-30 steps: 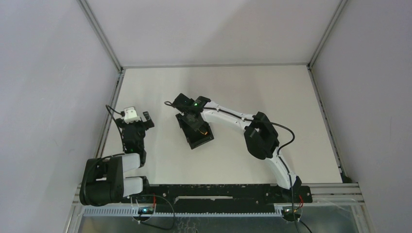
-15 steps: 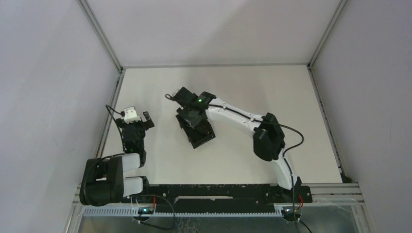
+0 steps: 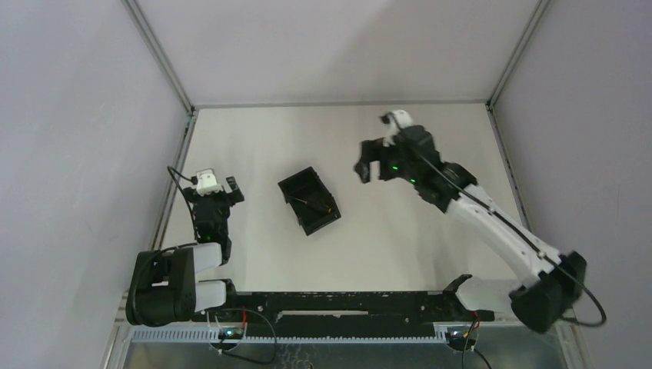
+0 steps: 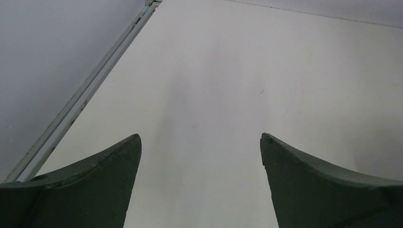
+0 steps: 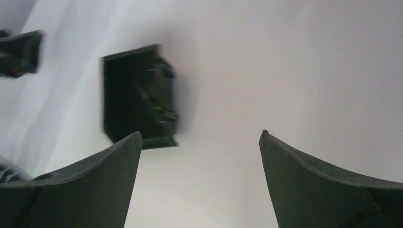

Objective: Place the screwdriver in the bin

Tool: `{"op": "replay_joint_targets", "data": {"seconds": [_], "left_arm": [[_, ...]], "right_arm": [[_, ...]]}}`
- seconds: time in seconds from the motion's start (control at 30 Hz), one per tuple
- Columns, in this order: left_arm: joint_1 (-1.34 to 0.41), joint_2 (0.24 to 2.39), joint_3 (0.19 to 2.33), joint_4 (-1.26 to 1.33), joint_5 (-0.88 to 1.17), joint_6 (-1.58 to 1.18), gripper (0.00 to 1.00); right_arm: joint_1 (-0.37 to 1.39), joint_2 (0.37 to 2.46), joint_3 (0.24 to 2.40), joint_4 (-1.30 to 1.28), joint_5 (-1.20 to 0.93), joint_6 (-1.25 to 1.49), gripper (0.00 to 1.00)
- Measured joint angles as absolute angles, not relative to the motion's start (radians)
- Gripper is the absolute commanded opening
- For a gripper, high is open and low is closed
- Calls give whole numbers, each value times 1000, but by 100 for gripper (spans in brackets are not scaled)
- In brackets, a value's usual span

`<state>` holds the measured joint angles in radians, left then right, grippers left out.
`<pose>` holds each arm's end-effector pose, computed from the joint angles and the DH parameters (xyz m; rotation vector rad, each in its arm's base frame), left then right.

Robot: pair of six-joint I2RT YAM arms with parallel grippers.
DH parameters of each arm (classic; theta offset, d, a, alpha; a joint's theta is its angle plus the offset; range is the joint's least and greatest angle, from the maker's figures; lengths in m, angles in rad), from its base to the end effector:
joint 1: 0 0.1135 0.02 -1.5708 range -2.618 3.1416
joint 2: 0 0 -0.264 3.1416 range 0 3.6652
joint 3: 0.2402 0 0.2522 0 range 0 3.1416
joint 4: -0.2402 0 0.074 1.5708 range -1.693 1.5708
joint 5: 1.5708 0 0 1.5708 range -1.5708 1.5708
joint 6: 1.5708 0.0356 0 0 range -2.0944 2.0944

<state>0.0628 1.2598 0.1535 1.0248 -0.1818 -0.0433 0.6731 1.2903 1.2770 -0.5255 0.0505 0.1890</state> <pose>0.2104 0.0197 0.1638 -0.2256 1.6381 0.1650 0.2253 0.1773 0.3677 -0.4838 2.0878 0.4587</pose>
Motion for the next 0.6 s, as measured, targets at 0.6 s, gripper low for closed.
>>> {"op": "replay_joint_targets", "data": {"seconds": [0.6], "left_arm": [[63, 1260, 154, 1025, -181, -43, 100]], "right_arm": [[202, 571, 395, -302, 103, 399, 100]]}}
